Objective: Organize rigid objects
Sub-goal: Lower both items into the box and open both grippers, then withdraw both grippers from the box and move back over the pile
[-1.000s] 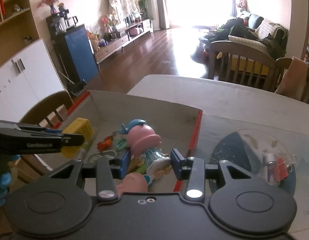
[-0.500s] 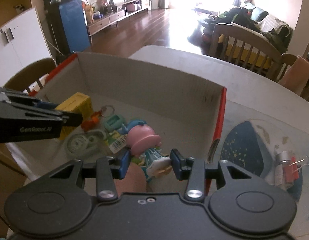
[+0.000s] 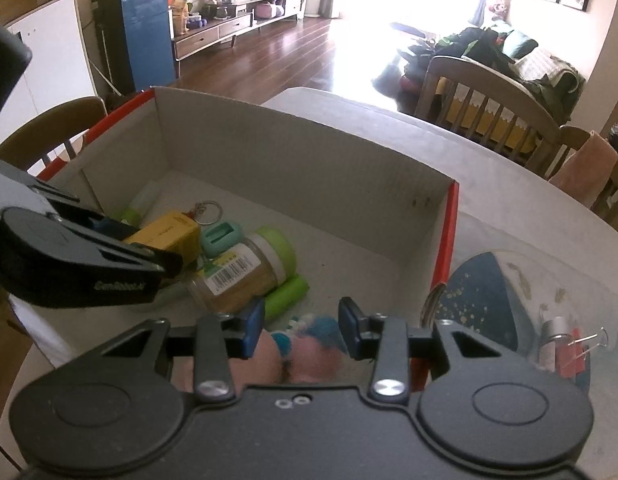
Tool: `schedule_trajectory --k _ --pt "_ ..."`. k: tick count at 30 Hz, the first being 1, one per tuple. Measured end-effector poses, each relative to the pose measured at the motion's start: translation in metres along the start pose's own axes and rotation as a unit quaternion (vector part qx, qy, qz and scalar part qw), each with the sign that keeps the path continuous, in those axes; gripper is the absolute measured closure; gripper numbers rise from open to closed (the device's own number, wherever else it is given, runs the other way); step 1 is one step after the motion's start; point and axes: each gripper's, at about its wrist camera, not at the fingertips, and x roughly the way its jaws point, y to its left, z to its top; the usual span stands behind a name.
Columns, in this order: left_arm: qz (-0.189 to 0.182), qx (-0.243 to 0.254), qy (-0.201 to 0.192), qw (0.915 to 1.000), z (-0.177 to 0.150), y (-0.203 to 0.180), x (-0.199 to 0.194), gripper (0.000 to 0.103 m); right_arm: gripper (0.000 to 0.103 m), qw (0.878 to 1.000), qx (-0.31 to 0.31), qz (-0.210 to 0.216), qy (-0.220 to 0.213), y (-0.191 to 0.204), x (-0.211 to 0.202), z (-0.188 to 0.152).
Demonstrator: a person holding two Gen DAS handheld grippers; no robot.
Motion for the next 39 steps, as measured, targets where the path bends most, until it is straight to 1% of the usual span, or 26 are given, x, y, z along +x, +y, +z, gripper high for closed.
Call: schedule_trajectory --k 5,10,13,18,27,30,35,37,39 --pt "-0.002 -0.003 0.016 0.9999 -0.002 0.002 0.001 0.074 0.057 1.000 0.015 0.011 -0.006 -0.004 -0.007 0.002" --pt "0.001 -0.004 0.014 0.9999 -0.007 0.002 -0.003 0.074 0.052 0.999 0.034 0.026 -0.013 -0.012 -0.017 0.002" --pt "-0.001 -0.005 0.009 0.9999 -0.004 0.001 -0.010 0.074 0.050 0.998 0.047 0.035 -0.018 -0.018 -0.023 0.001" --pt "-0.001 -0.003 -0.003 1.0000 -0.002 -0.003 -0.024 0.074 0.047 0.997 0.061 0.046 -0.030 -0.025 -0.036 -0.001" --pt "-0.005 -0.008 -0.027 0.9996 -0.004 -0.009 -0.061 0.074 0.039 0.995 0.067 0.051 -0.050 -0.027 -0.065 -0.004" --pt "-0.013 -0.007 -0.041 0.9990 -0.004 -0.014 -0.077 0.074 0.038 0.994 0.066 0.054 -0.062 -0.030 -0.077 -0.006" --pt "-0.025 0.000 -0.061 0.9978 -0.006 -0.027 -0.098 0.074 0.033 0.992 0.077 0.056 -0.081 -0.043 -0.097 -0.011" --pt "-0.028 0.001 -0.071 0.9971 -0.006 -0.031 -0.107 0.074 0.029 0.991 0.082 0.055 -0.088 -0.049 -0.105 -0.013" --pt "-0.033 0.002 -0.082 0.9961 -0.005 -0.039 -0.115 0.074 0.028 0.990 0.087 0.056 -0.094 -0.056 -0.113 -0.016"
